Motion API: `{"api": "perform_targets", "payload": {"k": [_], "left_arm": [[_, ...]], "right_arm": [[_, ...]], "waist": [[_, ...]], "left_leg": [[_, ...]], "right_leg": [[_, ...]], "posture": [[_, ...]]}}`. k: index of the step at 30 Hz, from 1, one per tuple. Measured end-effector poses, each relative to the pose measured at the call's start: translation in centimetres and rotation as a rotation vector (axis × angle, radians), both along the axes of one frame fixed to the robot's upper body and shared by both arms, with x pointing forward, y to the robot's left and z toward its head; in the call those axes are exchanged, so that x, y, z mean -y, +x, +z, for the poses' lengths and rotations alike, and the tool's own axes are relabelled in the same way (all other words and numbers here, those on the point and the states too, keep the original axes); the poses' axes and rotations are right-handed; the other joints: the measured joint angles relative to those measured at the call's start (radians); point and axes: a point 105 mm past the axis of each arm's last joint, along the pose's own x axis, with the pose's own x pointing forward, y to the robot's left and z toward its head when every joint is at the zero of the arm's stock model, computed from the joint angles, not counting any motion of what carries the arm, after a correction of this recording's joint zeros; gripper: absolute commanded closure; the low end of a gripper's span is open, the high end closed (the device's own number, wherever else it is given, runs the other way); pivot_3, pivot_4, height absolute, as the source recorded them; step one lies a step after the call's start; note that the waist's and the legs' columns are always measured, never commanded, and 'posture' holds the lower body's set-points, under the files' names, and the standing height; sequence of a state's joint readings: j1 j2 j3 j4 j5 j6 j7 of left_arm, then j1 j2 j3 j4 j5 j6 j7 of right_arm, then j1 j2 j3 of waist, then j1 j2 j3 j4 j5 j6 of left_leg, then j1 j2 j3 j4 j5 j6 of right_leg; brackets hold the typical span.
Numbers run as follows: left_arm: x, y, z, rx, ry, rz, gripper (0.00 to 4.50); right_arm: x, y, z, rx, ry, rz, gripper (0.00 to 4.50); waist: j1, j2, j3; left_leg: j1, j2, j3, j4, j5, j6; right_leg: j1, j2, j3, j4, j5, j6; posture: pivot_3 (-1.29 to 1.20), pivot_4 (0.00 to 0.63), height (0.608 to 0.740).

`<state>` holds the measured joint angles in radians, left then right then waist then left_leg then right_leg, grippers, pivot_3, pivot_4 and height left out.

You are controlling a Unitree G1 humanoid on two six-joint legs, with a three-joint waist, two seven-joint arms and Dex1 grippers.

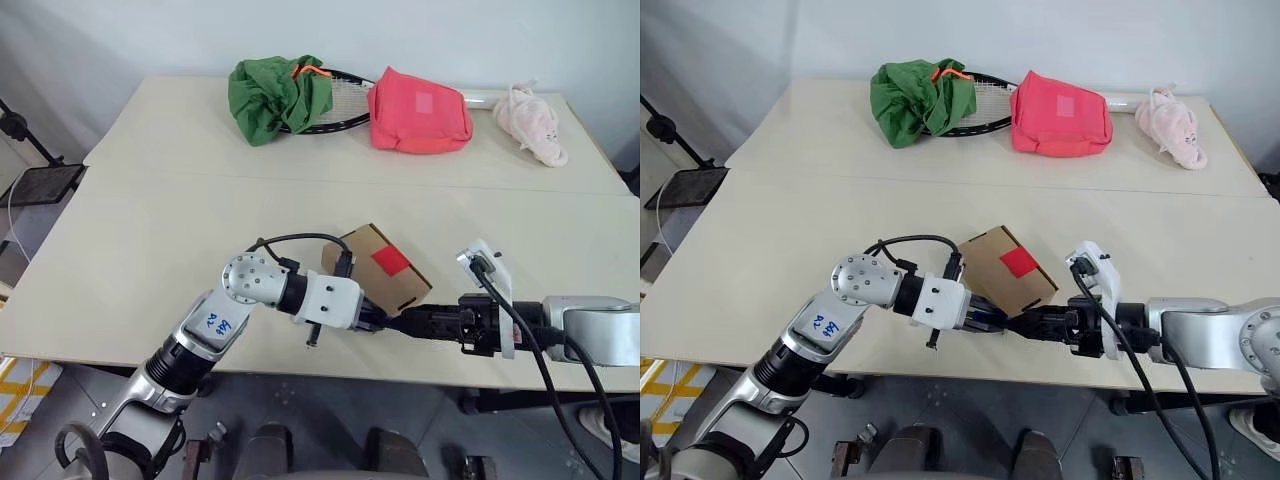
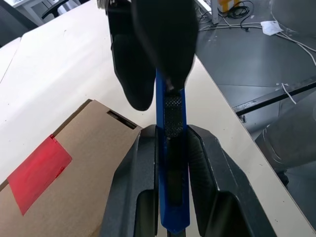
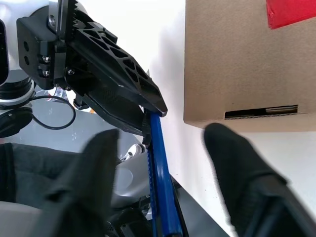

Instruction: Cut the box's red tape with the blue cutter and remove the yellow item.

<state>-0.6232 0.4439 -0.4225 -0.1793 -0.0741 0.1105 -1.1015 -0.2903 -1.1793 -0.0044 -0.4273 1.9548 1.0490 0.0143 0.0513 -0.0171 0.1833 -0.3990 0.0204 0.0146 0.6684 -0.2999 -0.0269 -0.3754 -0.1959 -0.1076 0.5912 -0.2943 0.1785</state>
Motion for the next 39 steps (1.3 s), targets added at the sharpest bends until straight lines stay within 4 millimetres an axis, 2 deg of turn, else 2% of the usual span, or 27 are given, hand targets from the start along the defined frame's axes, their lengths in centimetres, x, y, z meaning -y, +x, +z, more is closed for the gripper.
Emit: {"api": "perform_targets", "payload": {"k": [15, 18, 27, 34, 39], "left_arm": [[0.2, 0.1, 0.1, 0.004, -0.015, 0.011, 3.75], [0.2, 0.1, 0.1, 0.004, -0.015, 0.011, 3.75], [0.1, 0.2, 0.1, 0.006, -0.016, 0.016, 3.75], [0.1, 0.2, 0.0, 0.003, -0.018, 0.017, 3.75], [0.2, -0.1, -0.2, -0.029, -0.044, 0.013, 2.42]], "right_arm": [[-0.3, 0.0, -0.7, -0.023, -0.007, -0.002, 0.86], [-0.6, 0.1, -0.7, -0.022, 0.003, -0.001, 1.41], [-1.2, 0.3, -0.6, -0.016, 0.029, -0.007, 4.34], [-1.2, 0.3, -0.8, -0.019, 0.027, -0.012, 4.38], [-1.0, 0.1, -1.1, -0.034, 0.027, -0.013, 4.38]], "waist": [[0.000, 0.000, 0.000], [0.000, 0.000, 0.000], [0.000, 0.000, 0.000], [0.000, 0.000, 0.000], [0.000, 0.000, 0.000]], "left_leg": [[0.000, 0.000, 0.000, 0.000, 0.000, 0.000], [0.000, 0.000, 0.000, 0.000, 0.000, 0.000], [0.000, 0.000, 0.000, 0.000, 0.000, 0.000], [0.000, 0.000, 0.000, 0.000, 0.000, 0.000], [0.000, 0.000, 0.000, 0.000, 0.000, 0.000]], "right_leg": [[0.000, 0.000, 0.000, 0.000, 0.000, 0.000], [0.000, 0.000, 0.000, 0.000, 0.000, 0.000], [0.000, 0.000, 0.000, 0.000, 0.000, 0.000], [0.000, 0.000, 0.000, 0.000, 0.000, 0.000], [0.000, 0.000, 0.000, 0.000, 0.000, 0.000]], "posture": [[0.00, 0.150, 0.740], [0.00, 0.150, 0.740], [0.00, 0.150, 0.740], [0.00, 0.150, 0.740], [0.00, 0.150, 0.740]]}}
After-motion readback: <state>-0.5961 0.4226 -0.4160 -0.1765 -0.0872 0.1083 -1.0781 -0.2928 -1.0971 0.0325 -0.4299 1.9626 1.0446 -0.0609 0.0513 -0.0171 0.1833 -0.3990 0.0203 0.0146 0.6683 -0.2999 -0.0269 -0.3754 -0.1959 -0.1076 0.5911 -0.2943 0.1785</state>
